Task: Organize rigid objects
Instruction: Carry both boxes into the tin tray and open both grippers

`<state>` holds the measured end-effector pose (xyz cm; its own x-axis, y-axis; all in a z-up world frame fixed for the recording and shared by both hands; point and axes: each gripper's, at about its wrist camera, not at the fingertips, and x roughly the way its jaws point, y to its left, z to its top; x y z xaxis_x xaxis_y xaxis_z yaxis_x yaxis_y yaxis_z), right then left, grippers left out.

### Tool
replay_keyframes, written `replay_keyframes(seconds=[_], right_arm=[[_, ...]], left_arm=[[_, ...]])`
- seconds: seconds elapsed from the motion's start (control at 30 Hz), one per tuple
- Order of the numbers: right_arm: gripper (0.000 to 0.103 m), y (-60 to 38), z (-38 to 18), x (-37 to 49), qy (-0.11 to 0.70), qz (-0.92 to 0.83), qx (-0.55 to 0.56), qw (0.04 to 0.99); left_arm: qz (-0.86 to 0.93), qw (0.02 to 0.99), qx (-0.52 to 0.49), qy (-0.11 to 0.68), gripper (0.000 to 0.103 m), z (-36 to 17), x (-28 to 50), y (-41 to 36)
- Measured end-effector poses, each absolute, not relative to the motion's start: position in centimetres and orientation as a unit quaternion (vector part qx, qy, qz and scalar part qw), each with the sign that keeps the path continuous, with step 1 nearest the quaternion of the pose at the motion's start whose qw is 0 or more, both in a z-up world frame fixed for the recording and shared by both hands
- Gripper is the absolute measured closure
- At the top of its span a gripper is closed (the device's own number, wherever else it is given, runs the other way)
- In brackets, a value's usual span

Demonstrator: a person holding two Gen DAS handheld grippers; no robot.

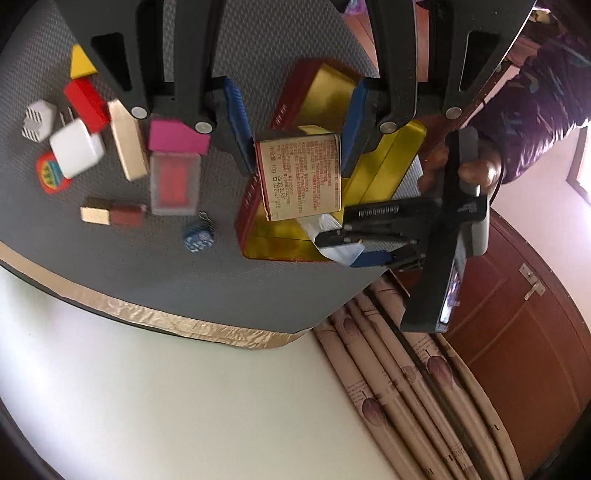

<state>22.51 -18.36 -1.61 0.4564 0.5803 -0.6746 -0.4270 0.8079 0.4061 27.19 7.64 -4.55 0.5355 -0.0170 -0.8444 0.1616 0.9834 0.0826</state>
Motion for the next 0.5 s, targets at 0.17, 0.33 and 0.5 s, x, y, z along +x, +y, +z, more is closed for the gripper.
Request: replay_keyframes(seconds=[0.17,0.33,0.5], right_arm=[[0.06,-16.3,-2.0,24.9,0.436,0.305,0.08,0.843],[0.06,-13.5,-2.6,27.0,0.447,0.305,0.053,0.839],[0.06,-11.2,-4.3,29.3,0.466,0.295,0.027,0.834]], left_arm=[[-0.057,0.873,0.049,0.481,0.035,-4.3,24.7,8.8],[-0.058,0.874,0.009,0.482,0.035,-3.7,22.0,10.3],[-0.055,0.881,-0.004,0.47,0.034,-3.3,18.2,11.0]])
